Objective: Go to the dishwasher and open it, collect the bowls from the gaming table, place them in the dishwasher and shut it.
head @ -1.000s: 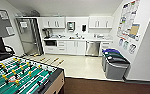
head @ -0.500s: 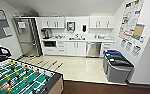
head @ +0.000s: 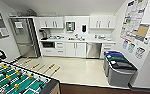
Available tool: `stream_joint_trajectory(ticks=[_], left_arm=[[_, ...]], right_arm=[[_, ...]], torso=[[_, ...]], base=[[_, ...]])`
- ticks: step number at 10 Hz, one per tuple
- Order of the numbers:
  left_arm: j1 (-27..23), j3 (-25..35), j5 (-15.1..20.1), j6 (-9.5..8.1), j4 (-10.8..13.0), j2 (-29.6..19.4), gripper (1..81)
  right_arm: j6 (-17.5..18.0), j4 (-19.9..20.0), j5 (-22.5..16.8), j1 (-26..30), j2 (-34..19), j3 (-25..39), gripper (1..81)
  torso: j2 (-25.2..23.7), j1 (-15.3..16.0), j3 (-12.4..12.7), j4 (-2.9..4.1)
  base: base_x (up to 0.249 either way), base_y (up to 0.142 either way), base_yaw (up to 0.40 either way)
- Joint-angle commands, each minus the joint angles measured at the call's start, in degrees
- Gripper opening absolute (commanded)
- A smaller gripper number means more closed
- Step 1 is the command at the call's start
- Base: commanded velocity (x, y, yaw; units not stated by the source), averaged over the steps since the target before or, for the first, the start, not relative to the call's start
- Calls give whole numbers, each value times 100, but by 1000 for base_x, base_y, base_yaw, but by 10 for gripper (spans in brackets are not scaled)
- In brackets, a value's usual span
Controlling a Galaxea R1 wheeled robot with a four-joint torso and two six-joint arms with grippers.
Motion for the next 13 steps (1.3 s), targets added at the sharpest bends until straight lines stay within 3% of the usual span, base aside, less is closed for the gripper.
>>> stream_joint_trajectory(ticks=[1,13], left_arm=[[-251,53,313,2,26,-74,811],[-251,26,313,2,26,-66,811]], right_arm=[[-11,-43,-339,211,-121,71,811],[-11,-25,-339,237,-112,53,811]], torso=[[0,0,0,0],[0,0,0,0]], base=[[230,-70,0],[230,-70,0]])
